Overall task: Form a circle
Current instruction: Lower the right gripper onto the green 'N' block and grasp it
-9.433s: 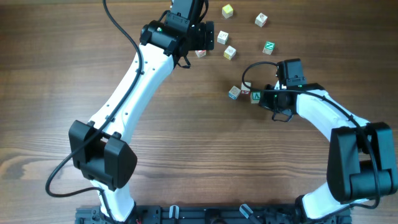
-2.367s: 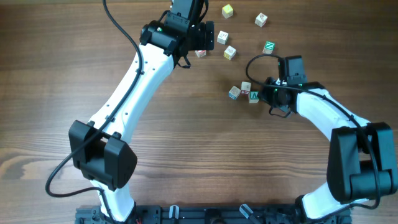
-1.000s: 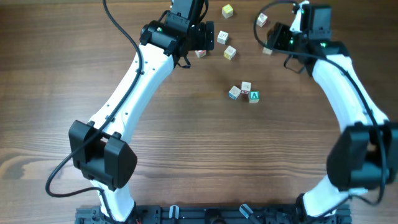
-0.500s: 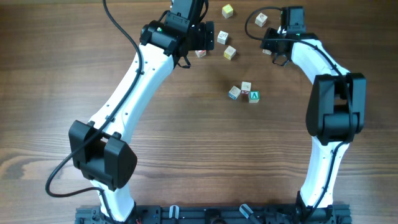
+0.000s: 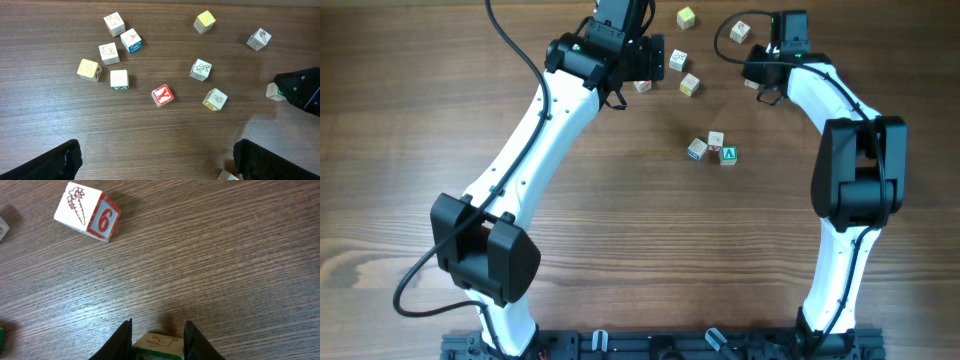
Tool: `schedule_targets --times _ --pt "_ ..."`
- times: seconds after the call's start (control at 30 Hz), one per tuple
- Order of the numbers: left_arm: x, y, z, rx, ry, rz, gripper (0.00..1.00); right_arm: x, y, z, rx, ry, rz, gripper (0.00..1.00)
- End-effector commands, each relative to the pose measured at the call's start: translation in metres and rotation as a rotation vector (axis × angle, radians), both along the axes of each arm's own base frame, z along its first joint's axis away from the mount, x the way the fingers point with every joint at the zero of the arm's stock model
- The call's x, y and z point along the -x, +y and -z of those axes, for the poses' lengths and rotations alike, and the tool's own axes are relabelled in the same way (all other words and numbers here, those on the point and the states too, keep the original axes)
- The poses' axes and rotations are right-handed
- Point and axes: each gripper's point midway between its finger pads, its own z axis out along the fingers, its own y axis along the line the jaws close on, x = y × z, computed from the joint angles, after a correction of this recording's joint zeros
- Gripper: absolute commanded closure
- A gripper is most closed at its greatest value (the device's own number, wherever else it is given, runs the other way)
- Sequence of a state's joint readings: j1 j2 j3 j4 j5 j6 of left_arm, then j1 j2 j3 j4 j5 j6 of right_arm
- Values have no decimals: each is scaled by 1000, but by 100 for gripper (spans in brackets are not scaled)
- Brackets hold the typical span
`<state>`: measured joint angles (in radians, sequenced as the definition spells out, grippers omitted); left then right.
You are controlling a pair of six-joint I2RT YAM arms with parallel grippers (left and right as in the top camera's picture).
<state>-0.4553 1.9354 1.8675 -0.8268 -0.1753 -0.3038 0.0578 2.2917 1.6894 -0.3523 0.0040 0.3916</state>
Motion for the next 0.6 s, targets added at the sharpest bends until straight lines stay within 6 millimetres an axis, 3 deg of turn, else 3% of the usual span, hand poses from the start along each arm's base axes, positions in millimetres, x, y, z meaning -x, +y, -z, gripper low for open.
schedule_targets --times 0.0,0.17,0.23,0.4,0.5,0.57 --pt "-1 2 -19 6 -41 0 0 0 5 -12 -23 -1 -17 77" --pt "-1 2 -19 6 -42 0 0 12 5 -73 -24 -44 -19 78" --pt "-1 2 -19 6 -41 0 0 26 4 -107 -25 -54 -20 79" --pt "-1 2 -19 6 -42 0 0 72 2 -168 -29 -36 -19 80" --pt "-1 2 -19 7 -43 0 0 103 5 -185 -51 11 -35 80" --pt "-5 0 -22 15 -62 -1 0 117 9 -183 -71 60 -49 81"
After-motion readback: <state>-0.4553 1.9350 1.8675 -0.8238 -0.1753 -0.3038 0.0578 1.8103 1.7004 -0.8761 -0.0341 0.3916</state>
